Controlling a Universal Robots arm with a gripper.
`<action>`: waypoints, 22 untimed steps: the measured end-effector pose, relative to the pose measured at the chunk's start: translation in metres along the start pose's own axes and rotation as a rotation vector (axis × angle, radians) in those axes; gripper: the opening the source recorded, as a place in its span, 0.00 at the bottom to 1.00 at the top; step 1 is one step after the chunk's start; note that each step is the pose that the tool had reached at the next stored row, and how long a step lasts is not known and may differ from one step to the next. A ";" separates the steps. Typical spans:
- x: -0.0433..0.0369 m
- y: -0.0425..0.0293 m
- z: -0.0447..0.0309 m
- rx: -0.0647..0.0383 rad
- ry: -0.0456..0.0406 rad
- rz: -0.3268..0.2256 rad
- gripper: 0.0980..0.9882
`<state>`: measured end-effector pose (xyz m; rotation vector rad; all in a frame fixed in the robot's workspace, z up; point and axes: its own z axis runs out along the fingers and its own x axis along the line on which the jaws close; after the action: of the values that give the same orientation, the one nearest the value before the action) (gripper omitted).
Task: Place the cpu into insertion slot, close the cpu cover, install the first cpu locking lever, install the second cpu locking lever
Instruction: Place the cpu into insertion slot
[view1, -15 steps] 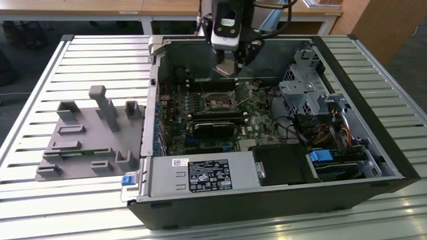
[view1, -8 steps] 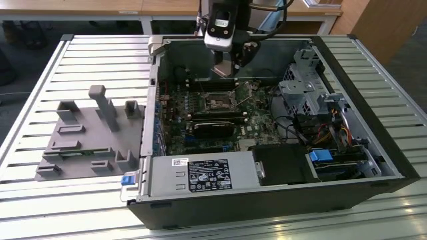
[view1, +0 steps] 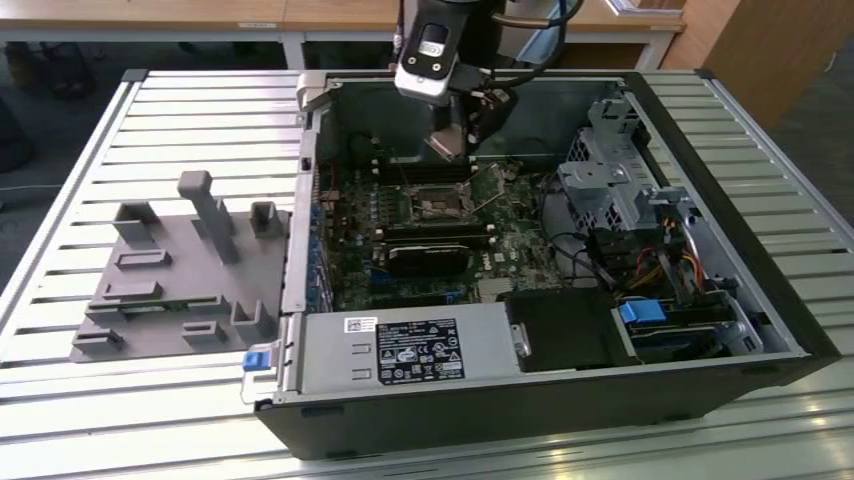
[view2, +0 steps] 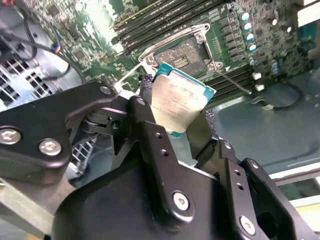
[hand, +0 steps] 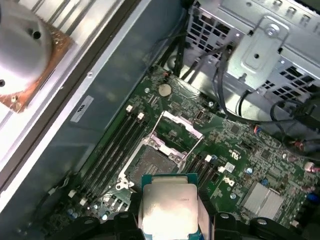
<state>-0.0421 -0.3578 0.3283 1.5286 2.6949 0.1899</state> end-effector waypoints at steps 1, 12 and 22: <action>0.0000 -0.0001 0.0005 0.000 -0.0023 0.018 0.48; -0.0001 -0.0007 0.0055 -0.006 -0.0272 0.216 0.48; -0.0003 -0.0013 0.0102 -0.011 -0.0498 0.397 0.48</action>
<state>-0.0421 -0.3578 0.3181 2.0187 2.3204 0.1733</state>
